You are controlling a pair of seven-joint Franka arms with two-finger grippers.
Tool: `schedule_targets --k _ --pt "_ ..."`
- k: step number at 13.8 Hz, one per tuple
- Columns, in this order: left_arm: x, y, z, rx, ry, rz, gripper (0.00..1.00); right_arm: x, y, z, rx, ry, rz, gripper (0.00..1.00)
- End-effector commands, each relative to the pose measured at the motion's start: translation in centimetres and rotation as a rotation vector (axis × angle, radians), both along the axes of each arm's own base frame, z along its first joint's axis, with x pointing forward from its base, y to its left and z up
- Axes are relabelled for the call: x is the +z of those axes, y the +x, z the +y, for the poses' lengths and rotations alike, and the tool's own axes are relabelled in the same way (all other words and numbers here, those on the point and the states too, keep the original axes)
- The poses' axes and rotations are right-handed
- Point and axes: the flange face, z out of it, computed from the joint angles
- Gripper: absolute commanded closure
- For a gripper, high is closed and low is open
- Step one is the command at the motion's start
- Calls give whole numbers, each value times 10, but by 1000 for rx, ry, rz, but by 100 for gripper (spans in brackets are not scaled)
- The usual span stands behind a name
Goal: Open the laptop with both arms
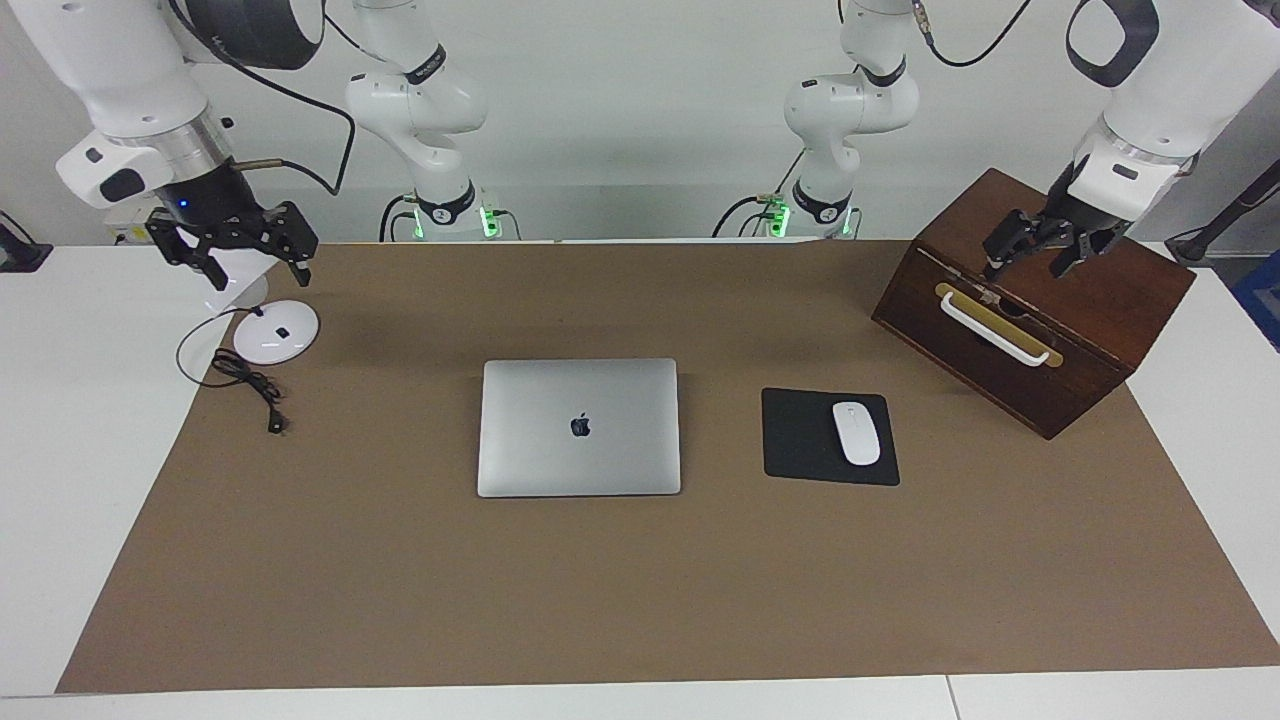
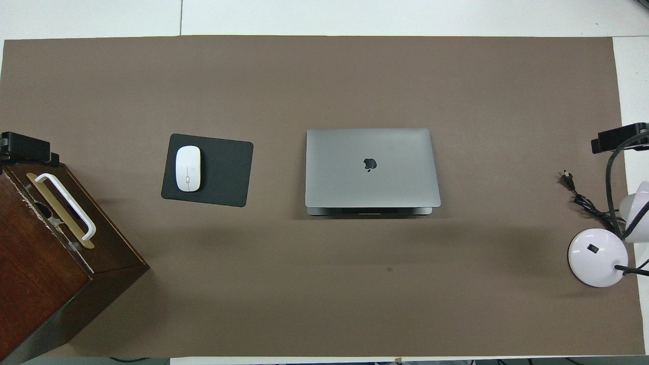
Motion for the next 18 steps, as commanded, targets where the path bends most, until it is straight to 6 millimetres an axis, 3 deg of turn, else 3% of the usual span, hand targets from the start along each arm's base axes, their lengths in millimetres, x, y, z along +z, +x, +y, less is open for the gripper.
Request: schedule_targets --k 1,9,10,11,12,18 --pt "7 -2 2 17 6 -43 0 -2 -5 -3 9 6 -13 0" --pt "3 -3 -3 5 8 -40 0 -7 -9 -3 12 8 -1 0" --pt "3 -3 -2 8 6 -42 23 -7 -10 -4 6 8 -1 0" --pt "3 -3 0 10 6 -42 57 -7 -10 -8 -3 8 0 0" --pt "4 -3 0 10 6 -43 99 -7 -10 -13 -5 8 -1 0" --pt "4 0 3 18 7 -60 100 -5 -9 -13 5 5 -17 0"
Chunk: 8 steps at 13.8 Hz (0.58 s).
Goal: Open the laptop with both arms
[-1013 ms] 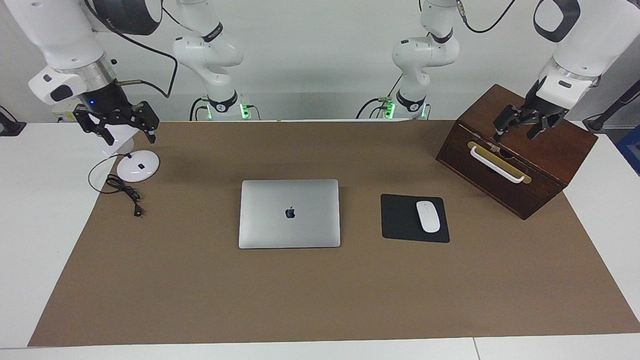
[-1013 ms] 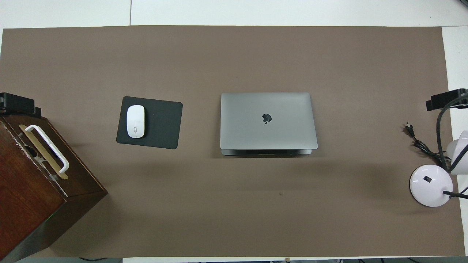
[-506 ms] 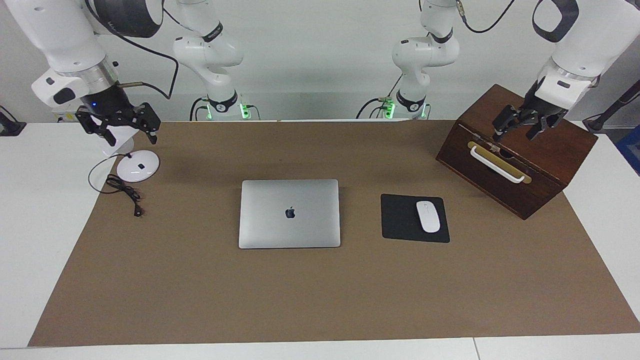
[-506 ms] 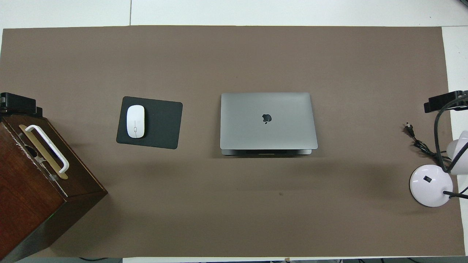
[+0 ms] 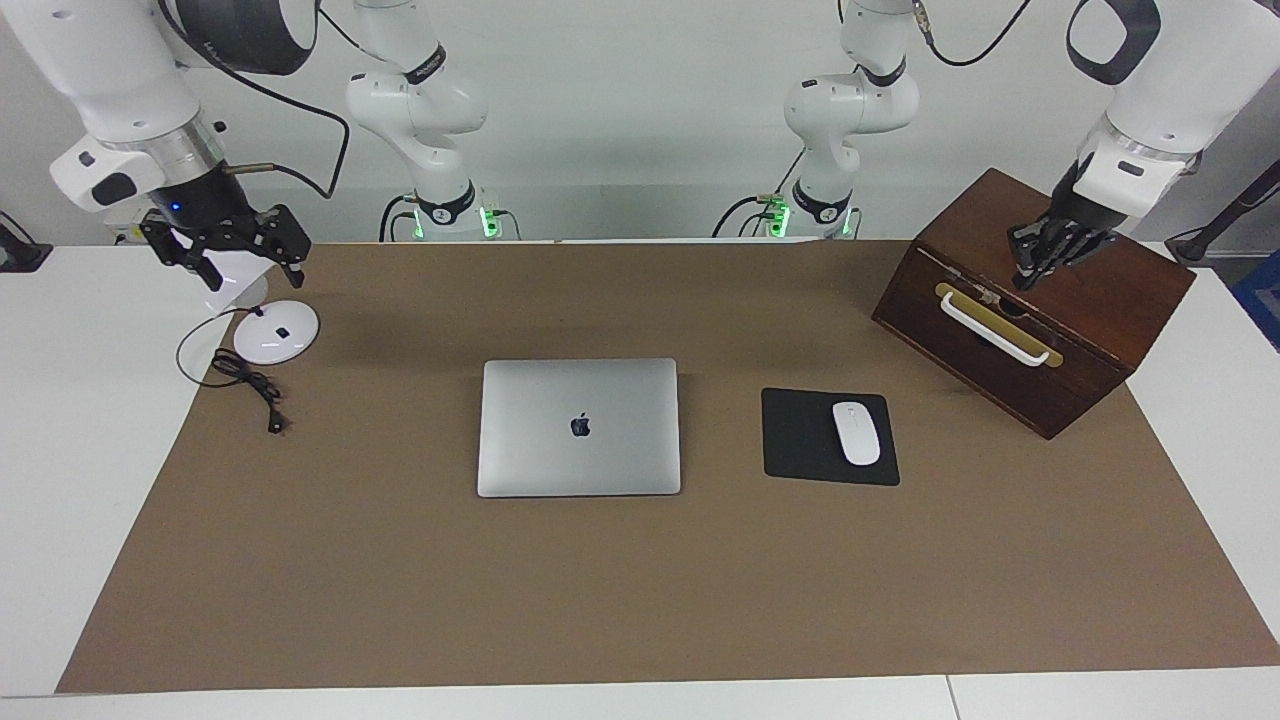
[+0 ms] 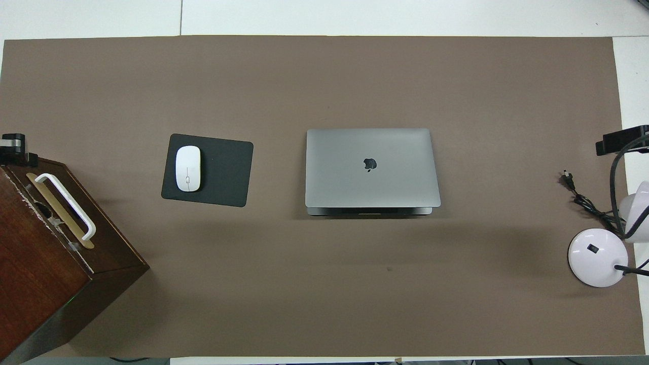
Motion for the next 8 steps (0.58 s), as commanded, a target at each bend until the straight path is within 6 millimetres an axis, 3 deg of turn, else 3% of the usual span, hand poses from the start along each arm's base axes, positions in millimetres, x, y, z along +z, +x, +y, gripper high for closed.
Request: schedule_targets --k 1,4,8 --pt "2 -2 1 12 6 -32 100 -1 -6 -2 22 5 -17 0" --pt "0 -2 1 12 5 -40 100 -1 -7 -2 19 5 -20 0" --pt "-24 -9 -7 2 4 -88 100 -4 -5 -3 20 3 -31 0"
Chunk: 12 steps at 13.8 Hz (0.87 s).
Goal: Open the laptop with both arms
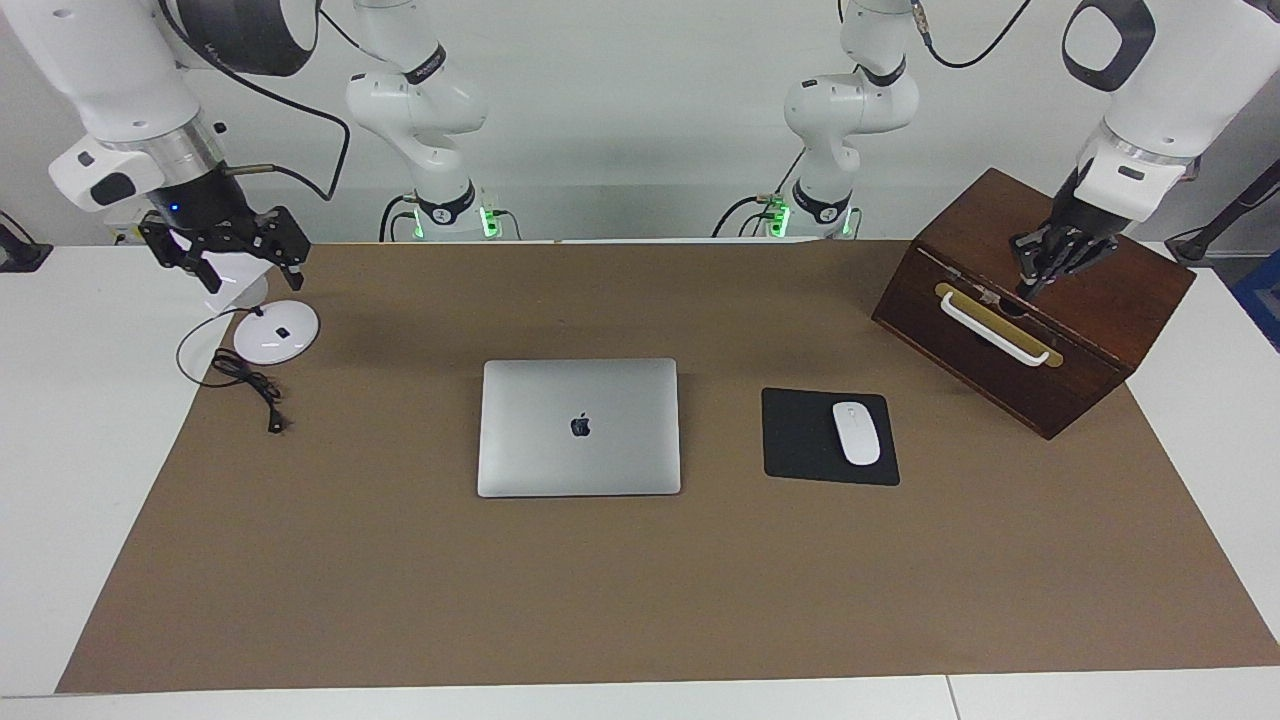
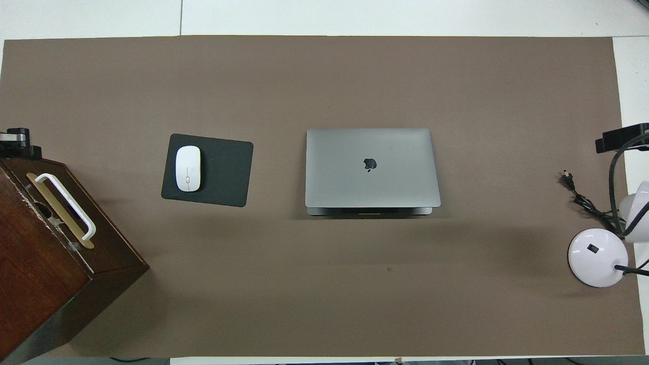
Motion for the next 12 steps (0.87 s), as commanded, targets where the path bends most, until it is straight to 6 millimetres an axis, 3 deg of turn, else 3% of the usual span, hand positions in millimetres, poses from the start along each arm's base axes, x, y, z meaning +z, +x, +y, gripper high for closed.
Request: schedule_targets --k 1,8,12 --pt "-19 -16 -7 -1 -1 -41 100 -3 -7 -2 18 5 -17 0" --pt "-46 -26 -27 -36 -6 -110 100 -27 -17 4 -10 80 -81 0" --pt "-73 -35 -53 -80 -10 -165 100 -49 -31 18 -101 177 -149 0"
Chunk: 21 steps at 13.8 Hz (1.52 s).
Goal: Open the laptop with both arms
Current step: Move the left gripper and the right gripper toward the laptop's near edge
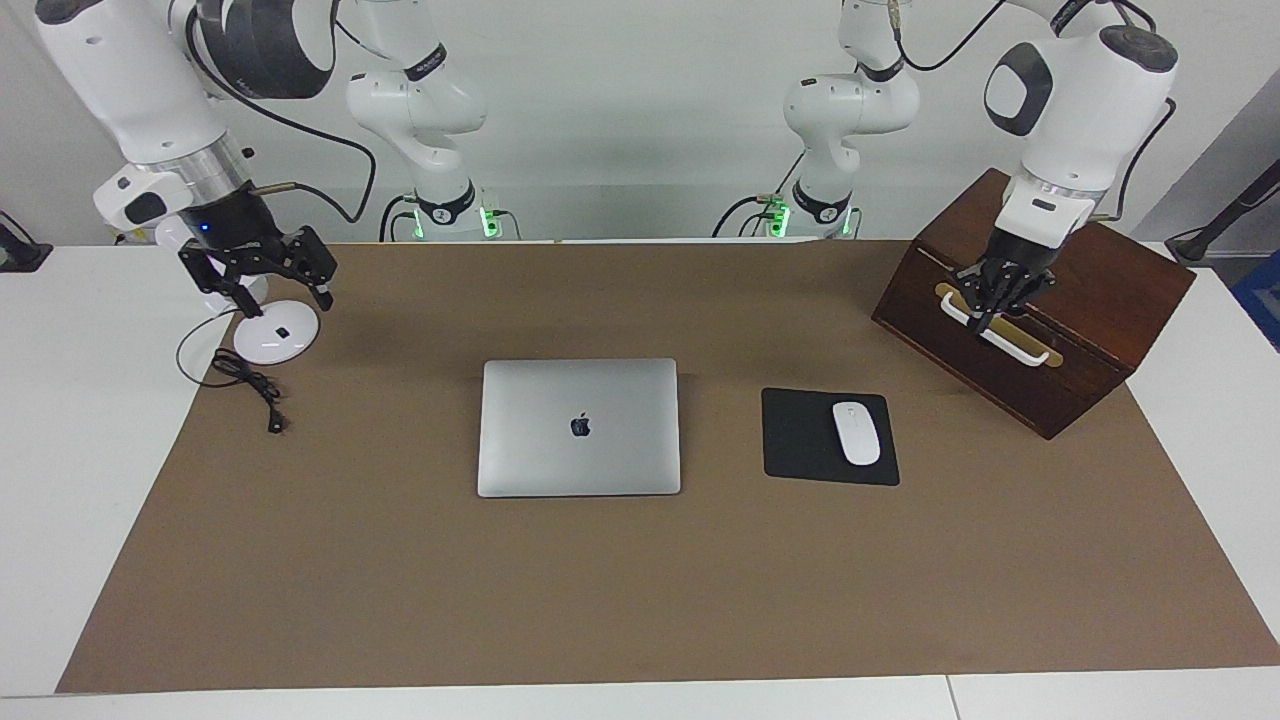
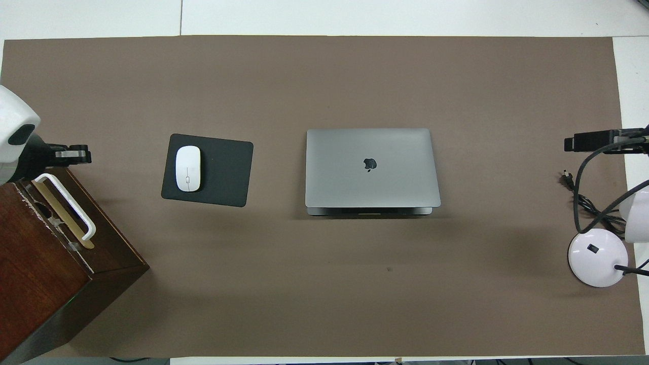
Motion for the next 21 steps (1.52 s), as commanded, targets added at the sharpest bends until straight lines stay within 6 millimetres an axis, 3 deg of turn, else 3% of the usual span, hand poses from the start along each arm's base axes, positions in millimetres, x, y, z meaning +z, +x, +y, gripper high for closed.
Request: schedule_targets --k 1,4,7,10,14,21 --pt "-13 -15 -17 -28 -11 -51 100 -8 -18 11 -73 43 -26 0" --pt "-32 -17 -38 -53 -32 -86 100 -17 -25 37 -170 114 -34 0" --pt "-60 -26 -63 -89 -37 -120 100 -34 -31 42 -273 227 -37 0" --pt "-86 -36 -82 -121 -40 -159 100 -42 -39 66 -334 286 -52 0" --pt "-119 -58 -114 -127 -77 -230 100 -65 -57 100 -306 283 -155 0" --pt "-148 -101 -180 -155 -158 -330 100 -86 -98 121 -215 261 -303 0"
